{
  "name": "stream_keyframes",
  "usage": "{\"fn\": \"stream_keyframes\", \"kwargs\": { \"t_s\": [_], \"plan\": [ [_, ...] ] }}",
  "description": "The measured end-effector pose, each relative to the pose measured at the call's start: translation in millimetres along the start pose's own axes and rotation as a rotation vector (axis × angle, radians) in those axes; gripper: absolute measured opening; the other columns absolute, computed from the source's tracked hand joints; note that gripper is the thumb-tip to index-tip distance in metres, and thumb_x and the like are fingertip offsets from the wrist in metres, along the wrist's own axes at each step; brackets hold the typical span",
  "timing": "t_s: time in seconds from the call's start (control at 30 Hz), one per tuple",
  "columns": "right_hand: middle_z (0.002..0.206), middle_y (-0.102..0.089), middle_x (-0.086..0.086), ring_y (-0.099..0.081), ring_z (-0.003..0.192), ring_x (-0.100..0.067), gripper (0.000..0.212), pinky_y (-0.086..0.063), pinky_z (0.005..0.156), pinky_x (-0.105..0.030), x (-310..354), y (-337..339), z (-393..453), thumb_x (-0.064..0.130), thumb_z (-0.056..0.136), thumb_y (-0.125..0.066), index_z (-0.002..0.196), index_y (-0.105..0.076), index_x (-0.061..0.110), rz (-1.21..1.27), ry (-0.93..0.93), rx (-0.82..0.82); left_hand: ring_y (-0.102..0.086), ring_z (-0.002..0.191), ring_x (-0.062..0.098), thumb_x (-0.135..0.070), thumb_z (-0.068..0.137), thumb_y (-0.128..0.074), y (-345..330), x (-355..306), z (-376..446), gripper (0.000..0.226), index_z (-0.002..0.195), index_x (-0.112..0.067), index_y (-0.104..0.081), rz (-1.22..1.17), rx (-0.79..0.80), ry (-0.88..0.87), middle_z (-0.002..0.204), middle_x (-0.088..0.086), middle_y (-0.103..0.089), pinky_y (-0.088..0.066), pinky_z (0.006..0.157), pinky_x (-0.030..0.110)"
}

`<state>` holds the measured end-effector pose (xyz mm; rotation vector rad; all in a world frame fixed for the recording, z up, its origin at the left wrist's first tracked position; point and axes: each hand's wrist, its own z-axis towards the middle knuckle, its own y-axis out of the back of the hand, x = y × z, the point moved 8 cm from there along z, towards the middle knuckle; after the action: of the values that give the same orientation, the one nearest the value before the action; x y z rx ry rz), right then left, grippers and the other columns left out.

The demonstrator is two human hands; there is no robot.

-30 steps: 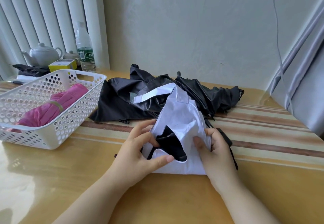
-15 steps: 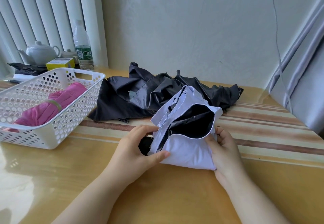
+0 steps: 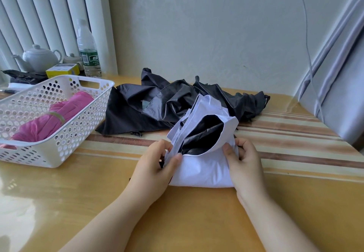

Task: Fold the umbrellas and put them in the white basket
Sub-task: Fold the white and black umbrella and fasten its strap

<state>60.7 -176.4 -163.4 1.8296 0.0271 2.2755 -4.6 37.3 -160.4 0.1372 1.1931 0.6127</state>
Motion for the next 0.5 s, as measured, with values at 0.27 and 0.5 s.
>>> {"fn": "stream_keyframes", "kwargs": {
  "t_s": [0.27,0.5],
  "plan": [
    [0.115,-0.061,0.032,-0.056,0.110,0.009,0.070,-0.048,0.089,-0.019,17,-15,-14,0.034,0.066,-0.084,0.123,-0.046,0.045,0.001,-0.024,0.515,-0.034,0.050,0.008,-0.028,0.092,-0.059,-1,-3,-2,0.019,0.077,-0.028,-0.047,0.007,0.005,0.004,0.063,-0.008,-0.045,-0.029,0.053,0.026],
    [0.067,-0.061,0.010,-0.053,0.059,-0.004,0.017,-0.041,0.056,-0.025,21,-5,-2,0.021,0.088,-0.063,0.075,-0.051,0.021,-0.228,0.098,0.091,-0.039,0.054,0.008,-0.066,0.064,-0.054,3,-17,-11,0.042,0.077,-0.026,-0.048,-0.043,0.007,-0.005,0.059,-0.009,-0.042,-0.032,0.052,0.019]
  ]
}}
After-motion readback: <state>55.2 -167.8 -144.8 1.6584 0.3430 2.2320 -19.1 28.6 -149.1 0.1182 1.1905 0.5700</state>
